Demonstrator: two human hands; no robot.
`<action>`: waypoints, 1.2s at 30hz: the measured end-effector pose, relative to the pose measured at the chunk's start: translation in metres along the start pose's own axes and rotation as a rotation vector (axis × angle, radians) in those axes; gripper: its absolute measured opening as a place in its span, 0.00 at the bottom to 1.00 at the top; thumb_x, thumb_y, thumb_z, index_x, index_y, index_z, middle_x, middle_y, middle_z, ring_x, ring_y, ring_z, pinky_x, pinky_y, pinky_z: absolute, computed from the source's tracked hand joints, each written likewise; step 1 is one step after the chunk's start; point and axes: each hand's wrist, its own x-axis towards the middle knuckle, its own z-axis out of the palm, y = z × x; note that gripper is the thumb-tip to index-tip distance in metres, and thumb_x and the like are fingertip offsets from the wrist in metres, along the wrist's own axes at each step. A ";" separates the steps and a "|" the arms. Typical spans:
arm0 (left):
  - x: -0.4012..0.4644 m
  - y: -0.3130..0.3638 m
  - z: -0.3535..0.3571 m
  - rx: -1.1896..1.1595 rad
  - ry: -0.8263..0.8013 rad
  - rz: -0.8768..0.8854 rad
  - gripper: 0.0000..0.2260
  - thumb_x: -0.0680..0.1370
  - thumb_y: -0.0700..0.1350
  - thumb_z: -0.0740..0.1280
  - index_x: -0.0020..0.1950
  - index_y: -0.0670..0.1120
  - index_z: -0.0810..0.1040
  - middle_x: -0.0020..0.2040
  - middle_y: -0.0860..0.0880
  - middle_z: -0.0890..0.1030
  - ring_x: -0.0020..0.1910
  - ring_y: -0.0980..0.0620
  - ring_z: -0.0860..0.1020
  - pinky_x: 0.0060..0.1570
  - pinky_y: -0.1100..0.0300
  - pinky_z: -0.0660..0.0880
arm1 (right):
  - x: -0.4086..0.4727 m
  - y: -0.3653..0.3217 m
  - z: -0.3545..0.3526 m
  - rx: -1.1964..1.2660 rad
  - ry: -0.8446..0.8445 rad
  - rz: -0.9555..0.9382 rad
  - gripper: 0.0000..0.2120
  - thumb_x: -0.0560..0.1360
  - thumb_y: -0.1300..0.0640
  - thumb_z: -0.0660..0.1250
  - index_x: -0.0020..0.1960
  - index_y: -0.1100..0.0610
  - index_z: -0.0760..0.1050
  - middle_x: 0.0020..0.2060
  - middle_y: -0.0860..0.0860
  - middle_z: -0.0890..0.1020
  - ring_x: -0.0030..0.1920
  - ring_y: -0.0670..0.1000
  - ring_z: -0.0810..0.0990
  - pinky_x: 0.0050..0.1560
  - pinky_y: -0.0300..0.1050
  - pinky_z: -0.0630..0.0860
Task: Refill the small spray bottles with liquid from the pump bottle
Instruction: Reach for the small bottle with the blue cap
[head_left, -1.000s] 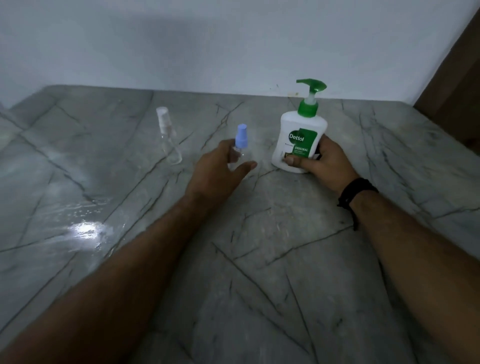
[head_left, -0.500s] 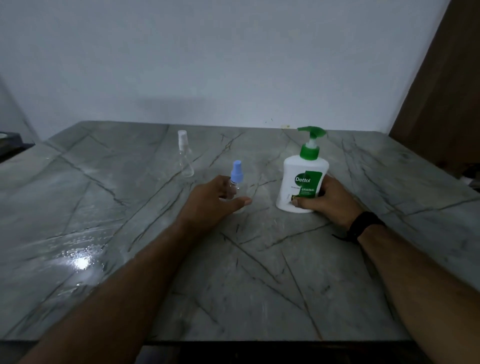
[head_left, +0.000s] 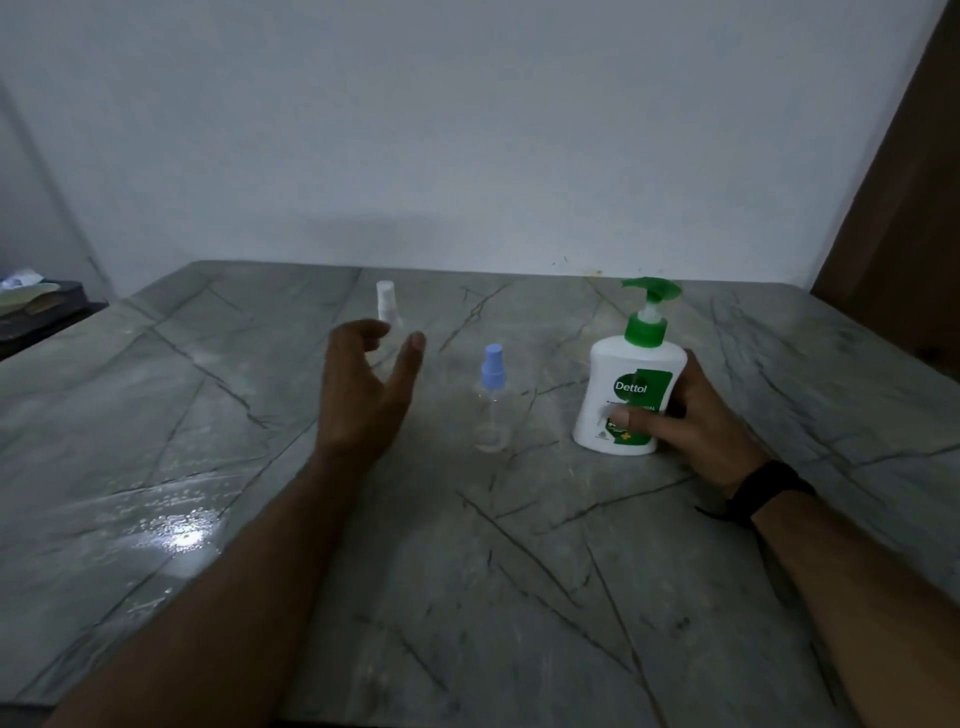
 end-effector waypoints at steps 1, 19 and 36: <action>0.006 -0.008 -0.002 0.056 0.057 -0.034 0.24 0.74 0.59 0.69 0.63 0.47 0.70 0.61 0.48 0.72 0.56 0.51 0.75 0.54 0.48 0.78 | 0.000 0.000 0.001 0.000 0.005 -0.008 0.34 0.63 0.52 0.77 0.65 0.54 0.67 0.58 0.55 0.81 0.57 0.54 0.82 0.57 0.53 0.80; 0.060 -0.055 0.023 0.355 -0.188 -0.177 0.23 0.73 0.58 0.70 0.62 0.47 0.73 0.57 0.45 0.81 0.52 0.46 0.79 0.46 0.57 0.72 | -0.003 -0.003 0.003 -0.095 0.069 -0.038 0.32 0.69 0.43 0.74 0.68 0.47 0.66 0.57 0.45 0.81 0.57 0.49 0.81 0.62 0.61 0.76; -0.010 -0.032 -0.053 0.338 -0.277 -0.181 0.24 0.69 0.59 0.75 0.59 0.51 0.73 0.50 0.52 0.81 0.47 0.53 0.80 0.48 0.54 0.78 | -0.001 -0.006 0.002 -0.102 0.046 -0.052 0.31 0.74 0.51 0.73 0.73 0.53 0.64 0.63 0.55 0.78 0.62 0.58 0.78 0.65 0.67 0.72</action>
